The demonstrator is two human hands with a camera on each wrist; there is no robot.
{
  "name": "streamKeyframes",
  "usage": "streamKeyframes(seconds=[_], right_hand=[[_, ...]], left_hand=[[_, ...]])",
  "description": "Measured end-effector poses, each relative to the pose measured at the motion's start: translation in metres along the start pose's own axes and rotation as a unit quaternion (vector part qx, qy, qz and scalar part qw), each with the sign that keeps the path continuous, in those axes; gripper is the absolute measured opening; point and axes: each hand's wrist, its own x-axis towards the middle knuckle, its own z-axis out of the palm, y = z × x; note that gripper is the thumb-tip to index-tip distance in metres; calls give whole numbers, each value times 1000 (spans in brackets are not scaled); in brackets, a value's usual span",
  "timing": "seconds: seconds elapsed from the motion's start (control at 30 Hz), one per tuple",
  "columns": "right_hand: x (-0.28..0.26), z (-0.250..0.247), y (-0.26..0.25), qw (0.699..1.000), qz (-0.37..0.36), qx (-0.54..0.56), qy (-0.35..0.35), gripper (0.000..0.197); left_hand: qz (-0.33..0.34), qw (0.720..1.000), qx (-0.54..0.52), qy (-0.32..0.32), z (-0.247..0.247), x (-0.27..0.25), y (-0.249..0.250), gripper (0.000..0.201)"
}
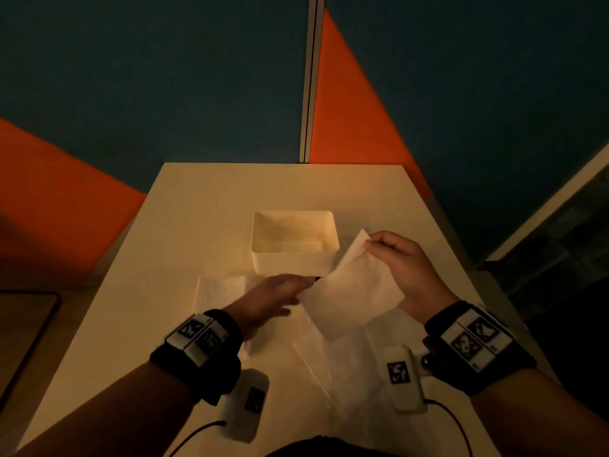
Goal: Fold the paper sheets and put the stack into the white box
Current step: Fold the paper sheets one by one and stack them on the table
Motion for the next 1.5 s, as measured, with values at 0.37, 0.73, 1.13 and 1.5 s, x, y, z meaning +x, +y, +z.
streamKeyframes(seconds=[0.37,0.73,1.13,1.5], right_hand=[[-11,7,2,992,35,118,1,12],[-8,3,14,998,-22,-26,-62,35],[0,-1,16,974,-115,-185,-62,11],[5,16,-14,958,-103,-179,-200,20]], left_hand=[[135,973,-175,65,2,-9,7,70],[177,961,-28,212,-6,-5,4,13],[256,904,251,234,-16,-4,-1,24],[226,965,89,-99,2,-18,18,34]])
